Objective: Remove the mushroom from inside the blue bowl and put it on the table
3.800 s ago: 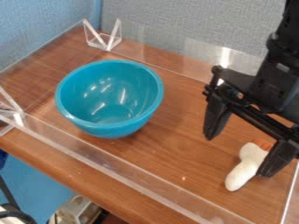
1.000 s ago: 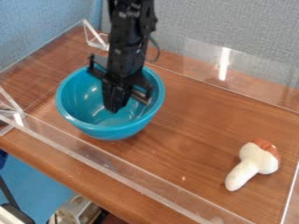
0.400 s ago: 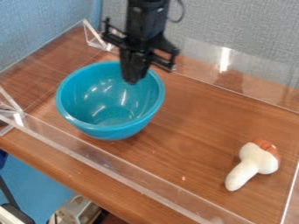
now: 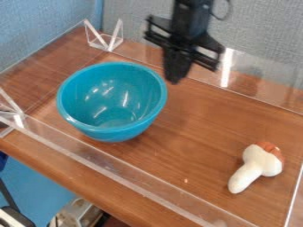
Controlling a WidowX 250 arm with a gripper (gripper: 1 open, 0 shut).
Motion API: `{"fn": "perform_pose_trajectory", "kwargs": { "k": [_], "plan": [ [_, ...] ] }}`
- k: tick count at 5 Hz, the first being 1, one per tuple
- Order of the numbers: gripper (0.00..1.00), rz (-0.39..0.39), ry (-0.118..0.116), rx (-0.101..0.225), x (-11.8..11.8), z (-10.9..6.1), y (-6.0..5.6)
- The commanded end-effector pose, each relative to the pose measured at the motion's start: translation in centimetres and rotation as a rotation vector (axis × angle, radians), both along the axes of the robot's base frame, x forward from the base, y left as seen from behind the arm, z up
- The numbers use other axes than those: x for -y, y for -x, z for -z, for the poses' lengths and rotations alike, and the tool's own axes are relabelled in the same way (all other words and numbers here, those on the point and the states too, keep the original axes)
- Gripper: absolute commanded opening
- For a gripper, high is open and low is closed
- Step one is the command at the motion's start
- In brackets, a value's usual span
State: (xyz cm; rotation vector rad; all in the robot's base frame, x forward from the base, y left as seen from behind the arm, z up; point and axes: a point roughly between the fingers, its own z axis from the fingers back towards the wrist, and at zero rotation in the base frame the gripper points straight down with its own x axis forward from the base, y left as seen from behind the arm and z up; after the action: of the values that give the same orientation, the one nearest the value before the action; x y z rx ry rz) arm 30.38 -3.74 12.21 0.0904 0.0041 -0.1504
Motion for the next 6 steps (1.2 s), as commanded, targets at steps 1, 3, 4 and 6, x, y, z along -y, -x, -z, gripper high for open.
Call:
{"fn": "perform_pose_trajectory", "kwargs": {
  "k": [1,3,4,6],
  "plan": [
    [0.0,0.043,0.016,0.053,2.6,0.2,-1.5],
    [0.0,0.01,0.031,-0.006,1.9,1.6,-2.4],
    [0.0,-0.006,0.041,-0.036,1.6,2.5,-2.8],
    [0.0,0.021,0.059,-0.092,2.0,4.2,-2.6]
  ]
}}
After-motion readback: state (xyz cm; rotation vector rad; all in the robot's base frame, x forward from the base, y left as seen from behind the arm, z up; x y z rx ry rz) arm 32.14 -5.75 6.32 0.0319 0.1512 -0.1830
